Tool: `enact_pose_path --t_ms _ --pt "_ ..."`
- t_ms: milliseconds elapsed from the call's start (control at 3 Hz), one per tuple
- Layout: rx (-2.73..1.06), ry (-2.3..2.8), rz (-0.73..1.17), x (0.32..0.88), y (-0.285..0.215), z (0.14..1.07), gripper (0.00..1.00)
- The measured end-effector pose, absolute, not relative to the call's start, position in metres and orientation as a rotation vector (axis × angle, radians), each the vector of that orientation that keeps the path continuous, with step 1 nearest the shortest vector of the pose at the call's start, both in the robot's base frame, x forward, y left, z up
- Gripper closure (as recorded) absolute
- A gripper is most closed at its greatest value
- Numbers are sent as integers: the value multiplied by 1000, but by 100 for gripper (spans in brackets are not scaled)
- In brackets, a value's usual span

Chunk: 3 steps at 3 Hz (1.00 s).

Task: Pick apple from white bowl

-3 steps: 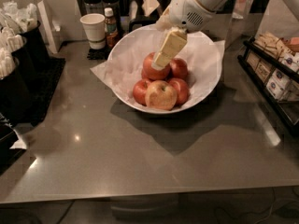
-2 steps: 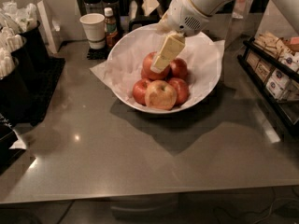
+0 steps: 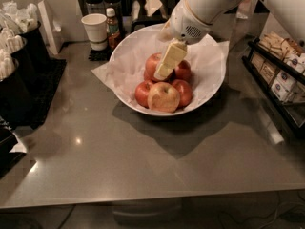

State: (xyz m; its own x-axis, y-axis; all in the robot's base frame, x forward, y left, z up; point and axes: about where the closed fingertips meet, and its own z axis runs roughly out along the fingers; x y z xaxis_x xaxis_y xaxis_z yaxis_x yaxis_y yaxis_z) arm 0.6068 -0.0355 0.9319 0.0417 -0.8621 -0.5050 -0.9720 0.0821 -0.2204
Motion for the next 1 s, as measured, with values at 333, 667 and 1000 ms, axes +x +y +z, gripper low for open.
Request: enact_pose_path --t_ms 333,667,1000 --pt "-1817 1855 259 609 -37 921 23" --pt "-1824 1859 246 610 -37 913 23" --pt "-1825 1856 241 610 -38 911 42"
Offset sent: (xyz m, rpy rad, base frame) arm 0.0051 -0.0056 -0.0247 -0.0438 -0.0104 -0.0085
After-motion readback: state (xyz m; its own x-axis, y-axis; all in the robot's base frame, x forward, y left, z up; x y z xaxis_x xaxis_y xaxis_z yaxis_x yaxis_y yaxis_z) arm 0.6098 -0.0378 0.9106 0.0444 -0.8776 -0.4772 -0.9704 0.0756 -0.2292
